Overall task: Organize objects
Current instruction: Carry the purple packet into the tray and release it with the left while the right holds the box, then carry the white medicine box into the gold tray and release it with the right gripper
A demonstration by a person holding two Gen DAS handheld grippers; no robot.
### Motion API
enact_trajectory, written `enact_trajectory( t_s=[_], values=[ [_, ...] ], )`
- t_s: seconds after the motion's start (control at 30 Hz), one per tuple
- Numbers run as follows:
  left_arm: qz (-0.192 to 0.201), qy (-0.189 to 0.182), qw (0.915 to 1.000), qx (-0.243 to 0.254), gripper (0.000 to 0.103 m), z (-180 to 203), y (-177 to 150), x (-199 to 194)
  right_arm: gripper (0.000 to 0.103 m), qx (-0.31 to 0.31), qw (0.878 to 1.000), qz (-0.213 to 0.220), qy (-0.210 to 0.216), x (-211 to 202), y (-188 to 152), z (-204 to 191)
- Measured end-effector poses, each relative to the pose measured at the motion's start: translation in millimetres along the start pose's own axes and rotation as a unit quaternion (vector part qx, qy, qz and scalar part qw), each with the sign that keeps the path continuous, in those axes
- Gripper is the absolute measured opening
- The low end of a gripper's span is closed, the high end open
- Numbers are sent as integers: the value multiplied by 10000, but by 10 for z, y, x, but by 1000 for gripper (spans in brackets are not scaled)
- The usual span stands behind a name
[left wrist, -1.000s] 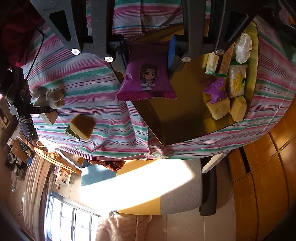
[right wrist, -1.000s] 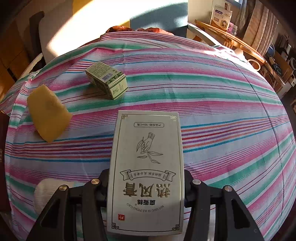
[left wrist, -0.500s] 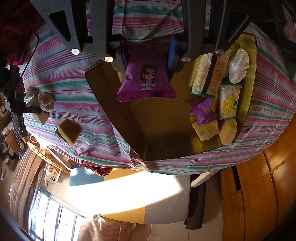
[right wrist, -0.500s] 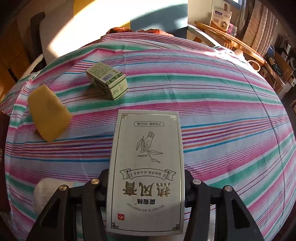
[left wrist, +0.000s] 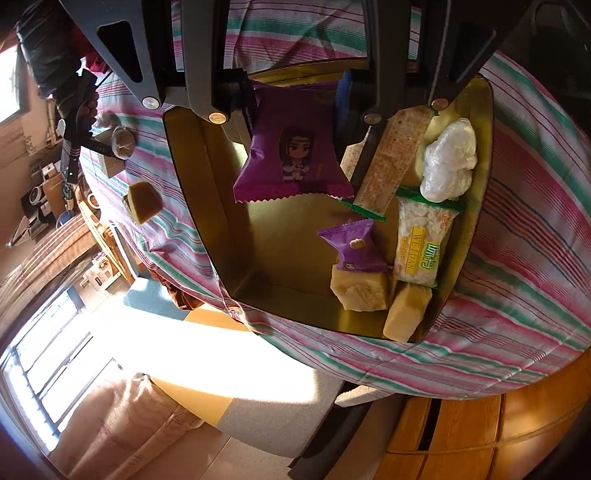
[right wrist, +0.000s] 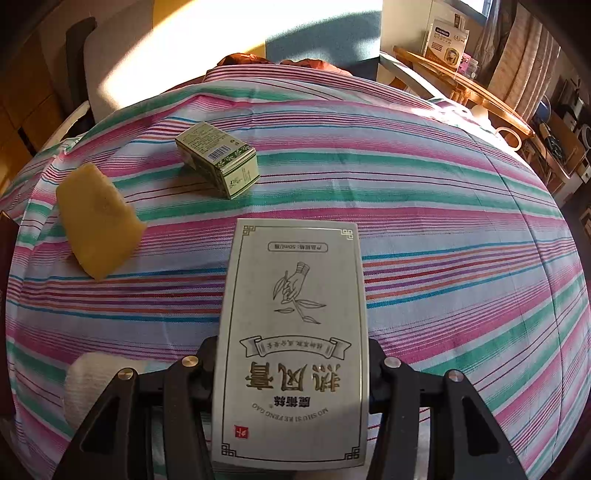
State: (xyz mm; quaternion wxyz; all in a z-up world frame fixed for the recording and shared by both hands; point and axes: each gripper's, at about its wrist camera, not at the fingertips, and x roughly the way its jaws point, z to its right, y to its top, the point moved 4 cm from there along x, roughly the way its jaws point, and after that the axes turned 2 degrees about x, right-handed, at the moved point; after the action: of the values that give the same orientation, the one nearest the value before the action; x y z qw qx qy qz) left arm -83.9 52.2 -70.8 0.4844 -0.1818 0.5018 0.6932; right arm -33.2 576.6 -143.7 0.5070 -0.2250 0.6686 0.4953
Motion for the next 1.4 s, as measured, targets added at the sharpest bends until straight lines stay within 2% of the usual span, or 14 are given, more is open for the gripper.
enact_trajectory(
  t_s=[0.07, 0.23, 0.4, 0.53, 0.6, 0.63, 0.67, 0.83, 0.93, 1.0, 1.23, 1.4],
  values=[
    [-85, 1, 10000, 41, 34, 41, 32, 84, 53, -21, 10000, 6, -7, 5, 6, -1],
    [-185, 305, 9985, 404, 34, 165, 207, 359, 53, -53, 10000, 6, -28, 0, 1, -13],
    [-476, 612, 9930, 896, 35, 292, 330, 749, 53, -72, 10000, 4, -42, 5, 7, -15],
    [-640, 1319, 9812, 1258, 38, 204, 339, 990, 53, -86, 10000, 7, -48, 3, 4, -19],
    [-621, 1610, 9772, 1239, 49, 91, 372, 1031, 53, -97, 9999, 10, -54, 5, 8, -22],
    [-568, 1693, 9756, 1278, 52, 57, 393, 1034, 53, -102, 9999, 13, -54, 7, 11, -20],
    [-523, 1772, 9739, 1321, 59, 25, 407, 1032, 53, -105, 9999, 14, -55, 10, 16, -21],
    [-370, 1857, 9725, 1358, 61, -12, 394, 937, 53, -104, 9999, 16, -69, 5, 15, -17],
    [-246, 1801, 9744, 1320, 68, 9, 377, 837, 53, -82, 9999, 8, -85, 8, 28, -16],
    [-100, 1890, 9723, 1370, 72, 34, 370, 755, 53, -55, 9999, -5, -90, 9, 34, -11],
    [216, 1895, 9738, 1242, 73, 22, 328, 454, 53, 61, 9999, -41, -111, -1, 55, -9],
    [358, 1881, 9748, 1143, 73, -33, 220, 227, 52, -55, 9990, 107, -440, -39, 66, -23]
  ],
)
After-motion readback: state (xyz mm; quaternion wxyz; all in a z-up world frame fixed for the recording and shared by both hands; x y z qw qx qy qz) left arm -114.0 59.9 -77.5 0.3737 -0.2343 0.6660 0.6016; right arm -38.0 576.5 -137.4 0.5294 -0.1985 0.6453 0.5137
